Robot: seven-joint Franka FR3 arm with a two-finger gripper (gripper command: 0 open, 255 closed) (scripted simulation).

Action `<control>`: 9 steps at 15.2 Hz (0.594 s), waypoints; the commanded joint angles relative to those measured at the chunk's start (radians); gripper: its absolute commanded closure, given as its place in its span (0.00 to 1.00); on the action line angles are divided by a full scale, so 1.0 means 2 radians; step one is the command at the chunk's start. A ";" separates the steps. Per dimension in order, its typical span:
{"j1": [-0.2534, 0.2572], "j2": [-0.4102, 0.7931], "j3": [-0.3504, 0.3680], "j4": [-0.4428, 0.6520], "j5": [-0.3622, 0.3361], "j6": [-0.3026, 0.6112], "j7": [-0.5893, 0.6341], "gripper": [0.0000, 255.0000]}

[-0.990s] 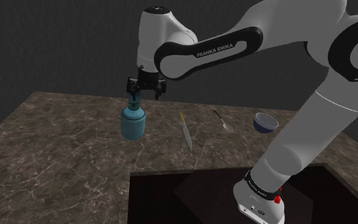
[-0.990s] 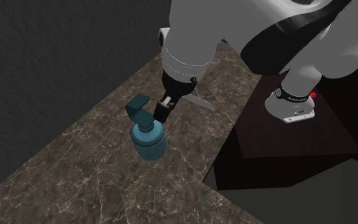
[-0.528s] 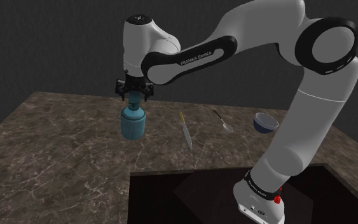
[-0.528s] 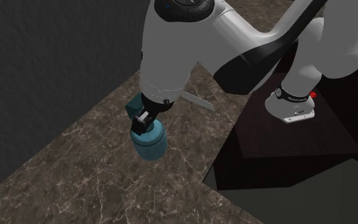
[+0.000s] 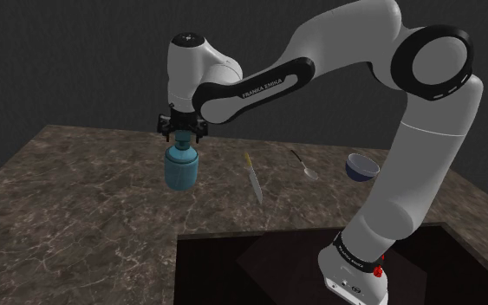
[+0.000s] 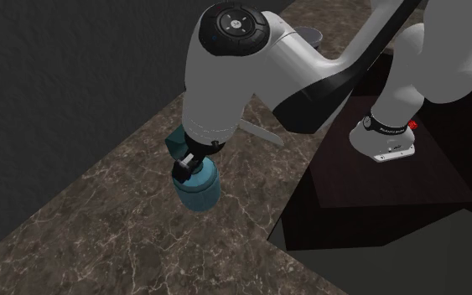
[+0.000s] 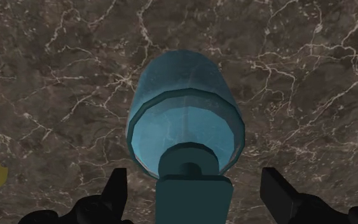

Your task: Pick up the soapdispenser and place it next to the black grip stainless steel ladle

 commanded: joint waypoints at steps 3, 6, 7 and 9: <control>0.000 0.000 0.000 0.000 0.000 0.000 0.000 0.00; 0.000 0.000 0.000 0.000 0.000 0.000 0.000 1.00; 0.000 0.000 0.000 0.000 0.000 0.000 0.000 1.00; 0.000 0.000 0.000 0.000 0.000 0.000 0.000 1.00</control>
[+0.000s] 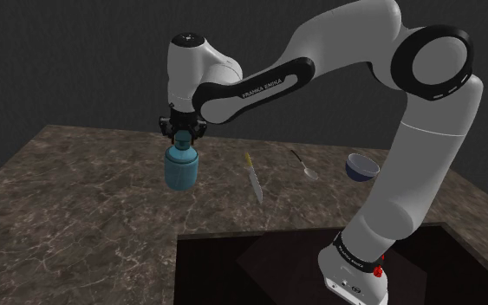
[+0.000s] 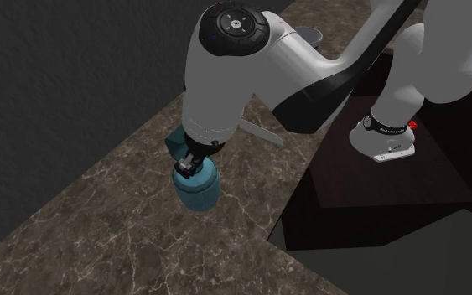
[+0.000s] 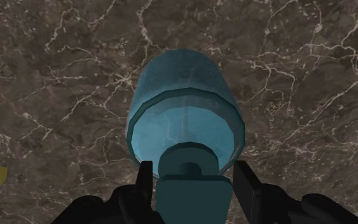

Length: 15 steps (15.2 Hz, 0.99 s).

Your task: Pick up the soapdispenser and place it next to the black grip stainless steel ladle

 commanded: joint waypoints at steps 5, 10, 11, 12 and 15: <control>0.000 0.000 0.000 0.000 0.000 0.000 0.000 1.00; -0.003 -0.015 0.005 0.015 0.018 -0.025 -0.017 1.00; -0.004 -0.018 0.005 0.018 0.021 -0.030 -0.020 1.00; -0.004 -0.021 0.006 0.022 0.024 -0.035 -0.024 1.00; -0.005 -0.029 0.008 0.033 0.033 -0.052 -0.033 1.00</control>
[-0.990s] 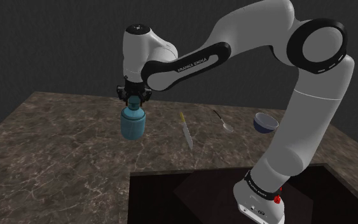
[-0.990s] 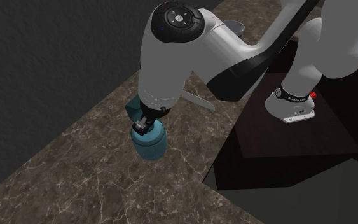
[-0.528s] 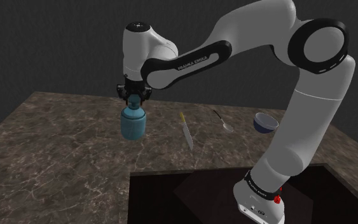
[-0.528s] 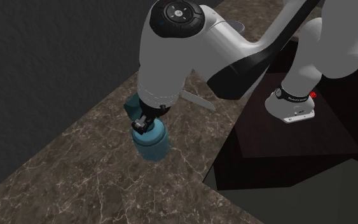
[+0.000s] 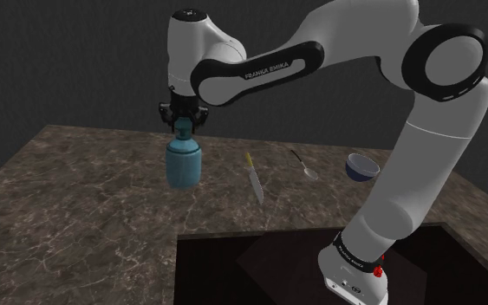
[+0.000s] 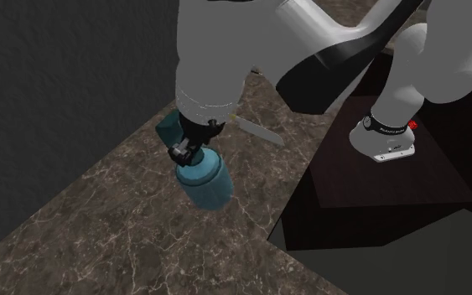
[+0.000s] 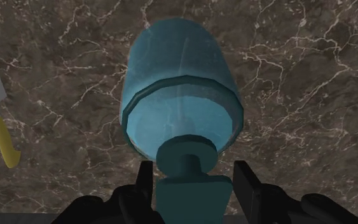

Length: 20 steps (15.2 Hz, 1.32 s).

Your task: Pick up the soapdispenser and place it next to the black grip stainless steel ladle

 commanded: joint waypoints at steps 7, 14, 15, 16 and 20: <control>-0.002 -0.018 0.004 0.035 0.021 -0.046 -0.023 1.00; -0.023 -0.074 -0.003 0.025 0.064 -0.071 -0.074 1.00; -0.029 -0.091 -0.007 0.017 0.075 -0.073 -0.088 1.00; -0.034 -0.107 -0.012 0.009 0.086 -0.076 -0.103 1.00; -0.048 -0.165 -0.038 -0.013 0.123 -0.092 -0.159 1.00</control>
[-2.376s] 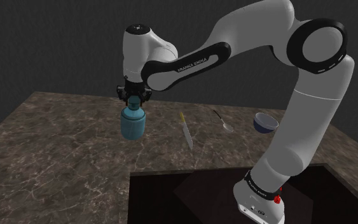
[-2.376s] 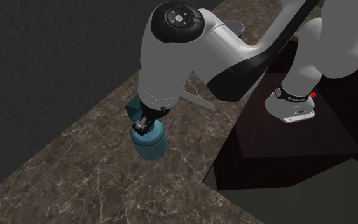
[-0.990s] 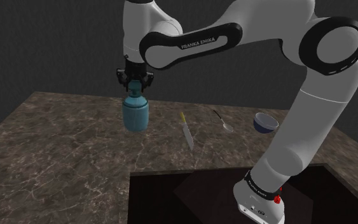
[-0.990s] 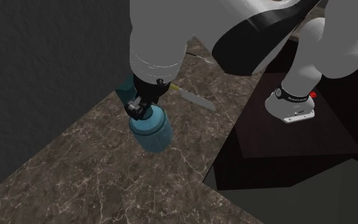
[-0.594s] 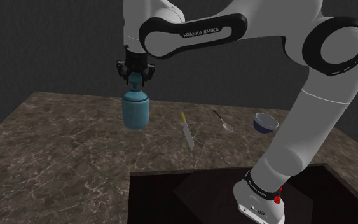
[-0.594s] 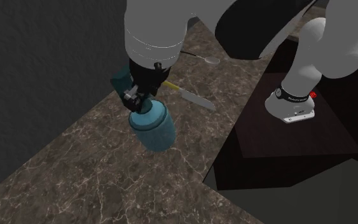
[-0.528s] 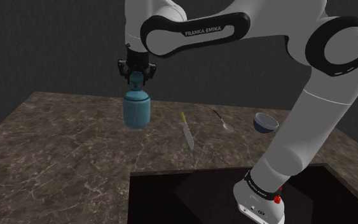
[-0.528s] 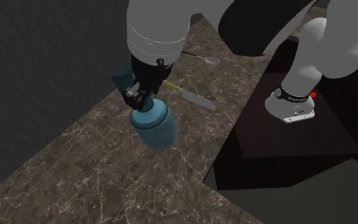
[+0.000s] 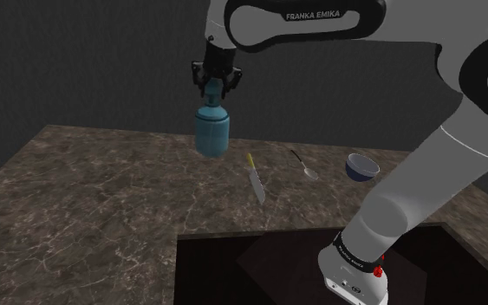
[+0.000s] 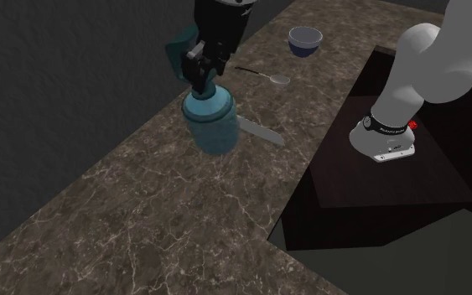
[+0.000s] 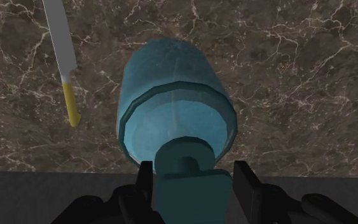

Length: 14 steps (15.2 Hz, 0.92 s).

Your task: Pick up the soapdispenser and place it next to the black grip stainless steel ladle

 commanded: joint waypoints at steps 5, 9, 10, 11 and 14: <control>-0.016 -0.077 -0.048 -0.023 0.043 -0.033 -0.084 1.00; -0.023 -0.113 -0.081 -0.022 0.056 -0.062 -0.133 1.00; -0.025 -0.121 -0.089 -0.020 0.058 -0.070 -0.144 1.00; -0.027 -0.128 -0.098 -0.018 0.060 -0.077 -0.156 1.00; -0.033 -0.145 -0.122 -0.007 0.064 -0.101 -0.190 1.00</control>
